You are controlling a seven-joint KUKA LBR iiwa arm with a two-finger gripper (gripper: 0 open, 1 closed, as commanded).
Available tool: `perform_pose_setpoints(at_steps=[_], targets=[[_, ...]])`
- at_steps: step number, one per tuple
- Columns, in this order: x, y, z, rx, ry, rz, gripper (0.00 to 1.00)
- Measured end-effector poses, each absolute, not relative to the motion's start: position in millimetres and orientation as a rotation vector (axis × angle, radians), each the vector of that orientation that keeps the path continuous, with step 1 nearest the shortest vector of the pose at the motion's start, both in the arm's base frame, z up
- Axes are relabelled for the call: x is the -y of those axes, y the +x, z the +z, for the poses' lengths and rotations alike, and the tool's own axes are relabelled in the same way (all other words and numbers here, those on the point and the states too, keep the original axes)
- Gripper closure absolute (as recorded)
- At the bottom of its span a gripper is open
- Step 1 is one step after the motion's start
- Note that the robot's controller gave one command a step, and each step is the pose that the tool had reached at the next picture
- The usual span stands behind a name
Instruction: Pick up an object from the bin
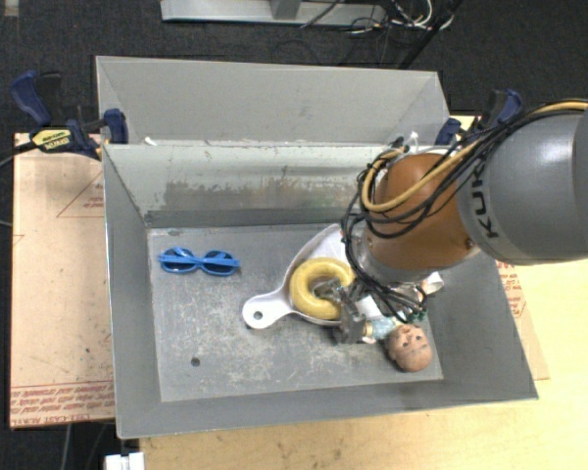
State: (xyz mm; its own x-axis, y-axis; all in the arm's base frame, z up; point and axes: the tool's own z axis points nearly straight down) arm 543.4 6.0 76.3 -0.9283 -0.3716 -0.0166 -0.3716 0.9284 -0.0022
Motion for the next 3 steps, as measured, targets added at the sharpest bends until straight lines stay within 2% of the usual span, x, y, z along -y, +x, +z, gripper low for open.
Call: perform_pose_setpoints(at_steps=[2,3], targets=[[-6,541.7,93,-3.074,-0.592,0.004,1.00],[-6,540.3,115,-3.079,-0.593,0.005,1.00]])
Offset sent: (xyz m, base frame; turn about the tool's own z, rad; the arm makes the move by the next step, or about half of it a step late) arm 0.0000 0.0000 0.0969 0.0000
